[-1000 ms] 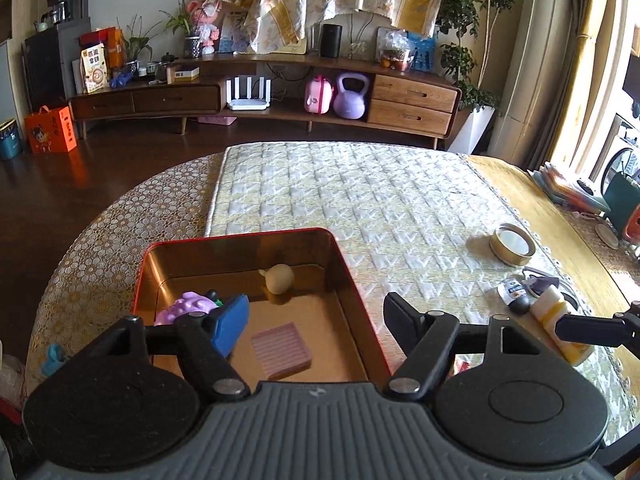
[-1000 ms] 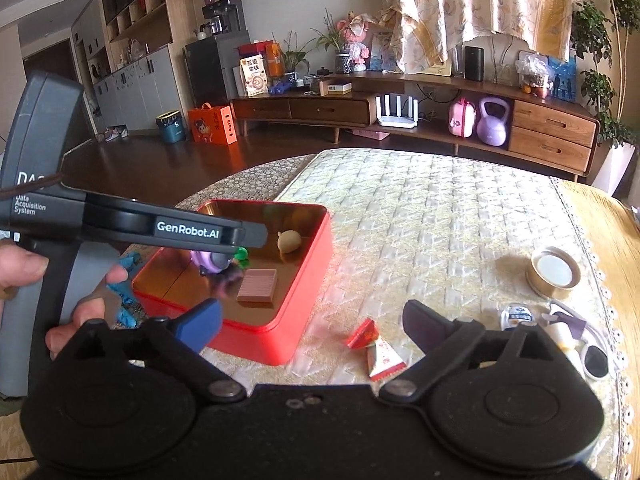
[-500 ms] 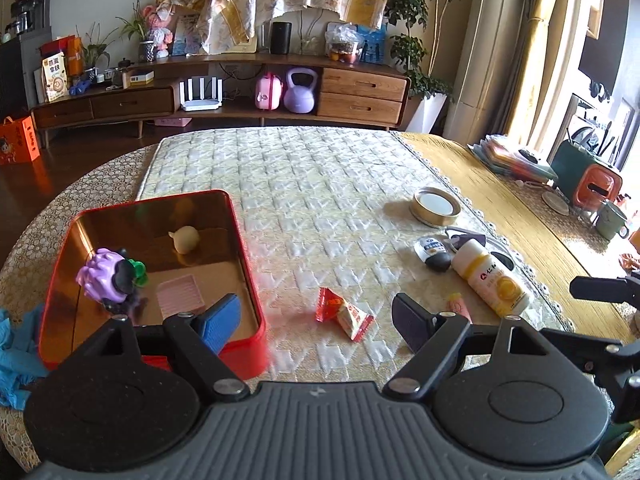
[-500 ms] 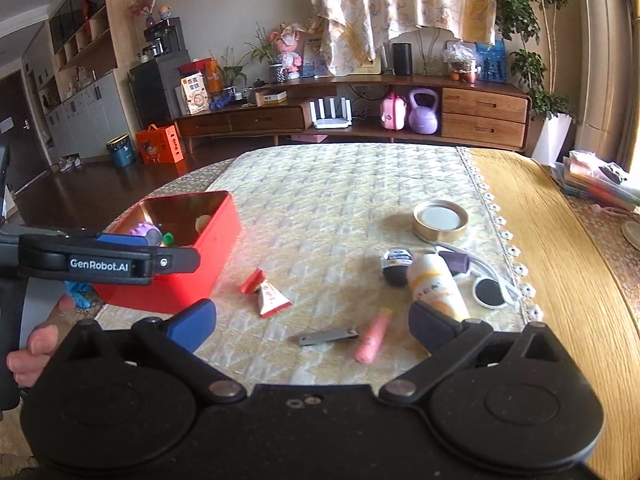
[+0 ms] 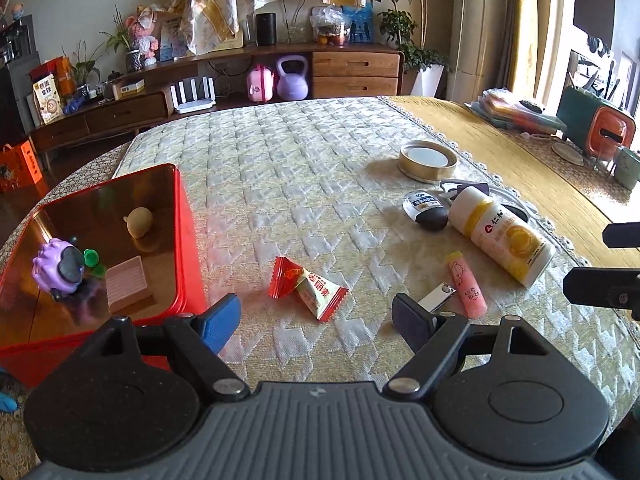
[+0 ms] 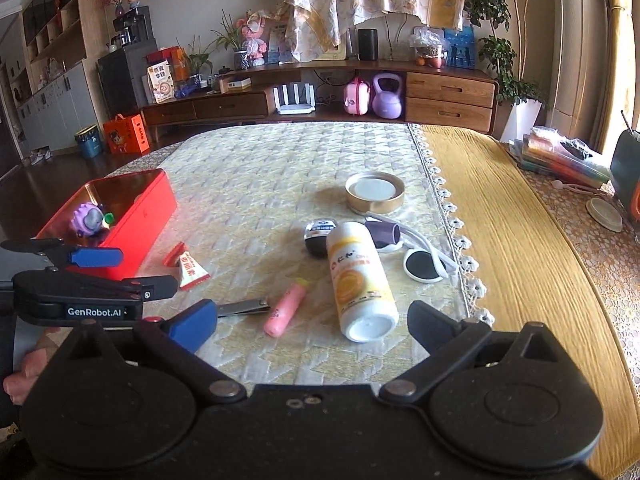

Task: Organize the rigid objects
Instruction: 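Grasp red candy packet with left tool while right tool grasps white supplement bottle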

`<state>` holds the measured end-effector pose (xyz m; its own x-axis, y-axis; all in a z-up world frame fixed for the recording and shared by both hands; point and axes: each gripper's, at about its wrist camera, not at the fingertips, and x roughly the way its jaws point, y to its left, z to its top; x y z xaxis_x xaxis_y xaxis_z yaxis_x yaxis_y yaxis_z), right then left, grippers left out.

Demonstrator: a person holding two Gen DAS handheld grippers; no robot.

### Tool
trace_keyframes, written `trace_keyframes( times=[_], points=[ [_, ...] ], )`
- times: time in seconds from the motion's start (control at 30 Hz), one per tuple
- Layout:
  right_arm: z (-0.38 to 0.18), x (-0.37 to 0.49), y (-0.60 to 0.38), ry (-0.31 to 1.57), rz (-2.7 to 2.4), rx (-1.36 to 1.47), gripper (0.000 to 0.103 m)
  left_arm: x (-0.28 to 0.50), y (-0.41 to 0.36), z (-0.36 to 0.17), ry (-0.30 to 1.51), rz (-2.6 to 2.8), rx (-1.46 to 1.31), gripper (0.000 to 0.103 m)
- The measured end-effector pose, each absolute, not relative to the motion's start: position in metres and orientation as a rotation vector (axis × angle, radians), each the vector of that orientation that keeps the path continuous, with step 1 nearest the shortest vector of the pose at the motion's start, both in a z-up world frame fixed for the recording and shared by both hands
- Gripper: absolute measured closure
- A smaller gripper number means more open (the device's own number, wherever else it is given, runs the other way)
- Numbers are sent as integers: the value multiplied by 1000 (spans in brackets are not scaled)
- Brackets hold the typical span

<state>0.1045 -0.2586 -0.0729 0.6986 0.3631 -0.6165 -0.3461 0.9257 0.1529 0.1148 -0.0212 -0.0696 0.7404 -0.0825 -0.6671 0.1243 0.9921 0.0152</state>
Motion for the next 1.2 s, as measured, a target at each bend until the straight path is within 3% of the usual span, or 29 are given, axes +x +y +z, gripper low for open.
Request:
trace_keyframes(
  times=[0.43,0.57,0.7,0.87,1.2],
  points=[
    [-100,144,-264,748,381,19,20,145,-40,-97,718,-99,168,22],
    [-102,155,-261,752,382,23,25,152,-44,-103,736,-87,192,33],
    [-103,165,-258,760,383,26,29,156,-39,-104,738,-91,150,38],
    [-109,175,-255,782,378,40,36,160,-36,-104,744,-123,105,59],
    [-117,183,-251,809,346,39,55,158,-37,-103,745,-147,95,70]
  ],
)
